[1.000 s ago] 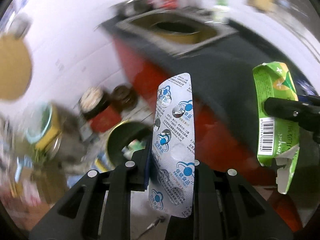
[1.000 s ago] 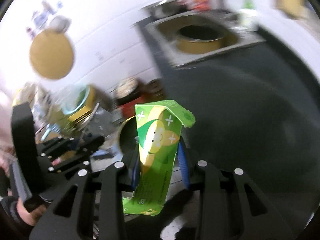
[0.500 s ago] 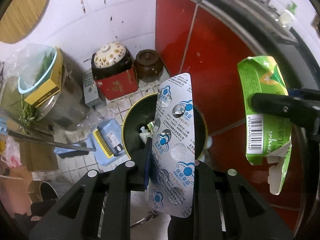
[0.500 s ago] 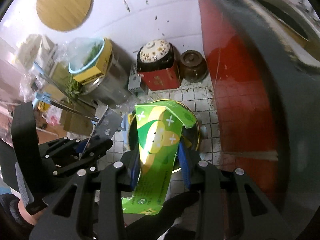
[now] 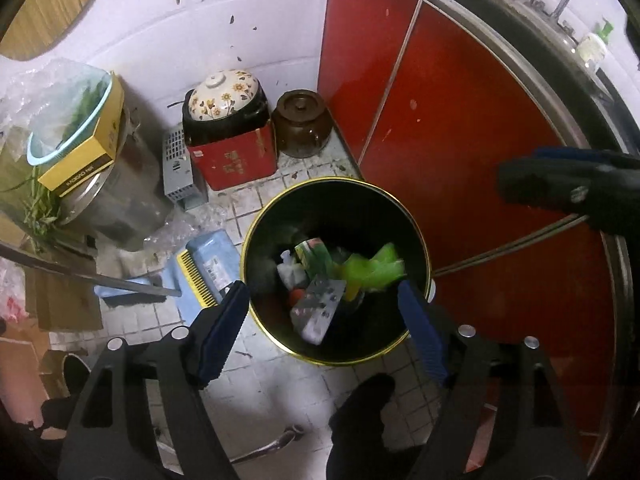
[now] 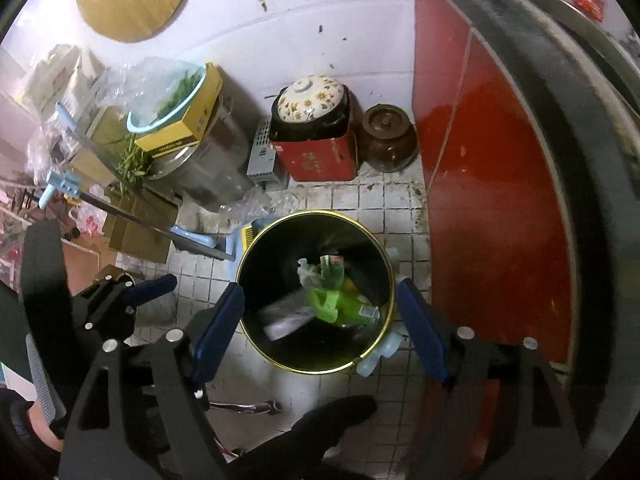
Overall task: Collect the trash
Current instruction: 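Carry blister pack and packet to the floor bin and open both tools over it, then move both open tools back over the counter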
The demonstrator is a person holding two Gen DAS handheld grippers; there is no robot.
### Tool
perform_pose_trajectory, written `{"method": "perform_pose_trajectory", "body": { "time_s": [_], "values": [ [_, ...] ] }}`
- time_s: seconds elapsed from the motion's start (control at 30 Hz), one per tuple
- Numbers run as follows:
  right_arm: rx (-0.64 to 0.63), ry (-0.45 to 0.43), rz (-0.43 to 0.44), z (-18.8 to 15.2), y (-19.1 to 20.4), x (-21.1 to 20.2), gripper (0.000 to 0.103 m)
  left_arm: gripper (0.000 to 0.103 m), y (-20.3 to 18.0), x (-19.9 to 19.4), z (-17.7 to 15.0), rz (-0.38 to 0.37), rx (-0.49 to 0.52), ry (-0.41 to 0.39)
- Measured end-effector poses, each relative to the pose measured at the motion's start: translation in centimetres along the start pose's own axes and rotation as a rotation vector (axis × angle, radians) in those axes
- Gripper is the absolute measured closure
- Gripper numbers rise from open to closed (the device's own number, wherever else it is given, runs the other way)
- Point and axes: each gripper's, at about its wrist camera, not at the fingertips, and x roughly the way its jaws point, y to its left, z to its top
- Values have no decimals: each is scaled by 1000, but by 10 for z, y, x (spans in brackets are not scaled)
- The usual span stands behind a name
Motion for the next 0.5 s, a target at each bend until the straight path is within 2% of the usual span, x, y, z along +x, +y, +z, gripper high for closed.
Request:
{"method": "perform_pose_trajectory", "body": {
  "time_s": [0.17,0.23,0.37,0.5],
  "values": [
    [66,-70,1,-20,-13,-62,20,24,-20,-35,2,9,53,-22],
    [115,-109,2,-40,-24,-103,18,21,-35,-53,2,13,84,-41],
    [217,-186,-50,-86,-48,-186,14,14,-93,-108,1,-16,208,-98],
    [377,-285,-192,-159,-88,-281,9,9,-169,-158,-5,-107,345,-150]
  ]
}}
